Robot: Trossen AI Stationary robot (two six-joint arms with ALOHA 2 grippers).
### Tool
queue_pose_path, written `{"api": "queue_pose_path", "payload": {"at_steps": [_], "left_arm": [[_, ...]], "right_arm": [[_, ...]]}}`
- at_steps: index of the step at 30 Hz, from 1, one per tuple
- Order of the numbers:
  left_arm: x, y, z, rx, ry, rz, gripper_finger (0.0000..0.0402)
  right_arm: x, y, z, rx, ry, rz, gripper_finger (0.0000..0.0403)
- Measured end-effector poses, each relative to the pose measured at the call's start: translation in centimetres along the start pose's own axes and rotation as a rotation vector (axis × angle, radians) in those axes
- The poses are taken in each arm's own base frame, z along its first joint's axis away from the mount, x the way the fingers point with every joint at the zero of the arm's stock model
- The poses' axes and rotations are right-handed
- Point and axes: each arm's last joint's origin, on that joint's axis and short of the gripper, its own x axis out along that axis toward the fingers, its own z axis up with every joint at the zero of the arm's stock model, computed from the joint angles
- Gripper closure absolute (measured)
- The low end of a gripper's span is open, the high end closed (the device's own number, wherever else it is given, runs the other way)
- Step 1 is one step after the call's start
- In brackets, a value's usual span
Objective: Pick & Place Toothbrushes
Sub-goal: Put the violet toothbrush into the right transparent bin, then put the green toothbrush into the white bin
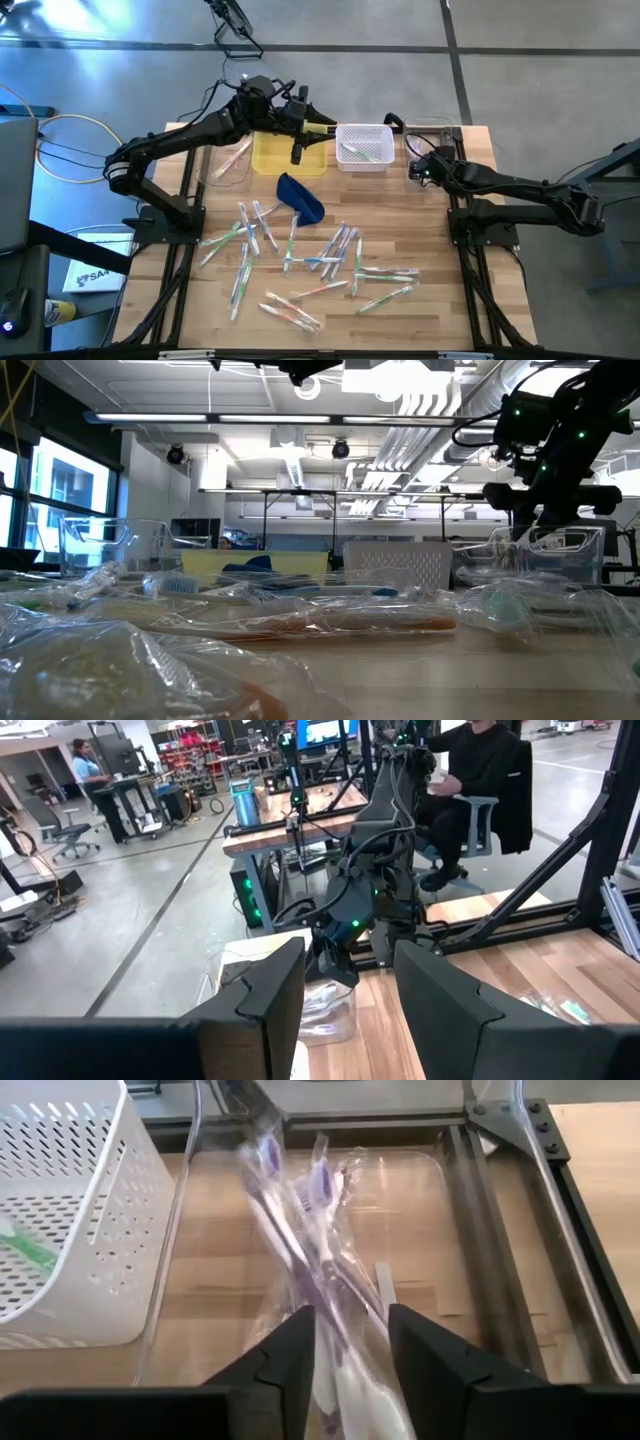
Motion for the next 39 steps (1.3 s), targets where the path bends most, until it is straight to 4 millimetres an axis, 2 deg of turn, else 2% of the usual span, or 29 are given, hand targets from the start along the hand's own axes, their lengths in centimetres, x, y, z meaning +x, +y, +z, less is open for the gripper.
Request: {"api": "queue_pose_path", "payload": {"at_steps": [5, 13, 19, 31, 39], "left_arm": [[0.0, 0.0, 0.0, -0.002, 0.004, -0.001, 0.0249], [0.0, 0.0, 0.0, -0.003, 0.004, -0.001, 0.0249], [0.0, 0.0, -0.2, -0.01, 0.017, -0.005, 0.0249], [0.0, -0.1, -0.2, -0.012, 0.022, -0.006, 0.0249], [0.0, -0.1, -0.2, -0.012, 0.022, -0.006, 0.0249]], "right_arm": [[-0.4, 0.4, 0.5, 0.014, 0.009, 0.049, 0.0267], [-2.1, 1.2, 2.4, -0.013, -0.037, 0.166, 0.027], [-3.2, 1.3, 3.4, -0.001, -0.074, 0.263, 0.0299], [-4.7, 1.9, 4.6, -0.005, -0.114, 0.526, 0.0392], [-5.1, 2.4, 5.0, -0.015, -0.134, 0.613, 0.04]]}}
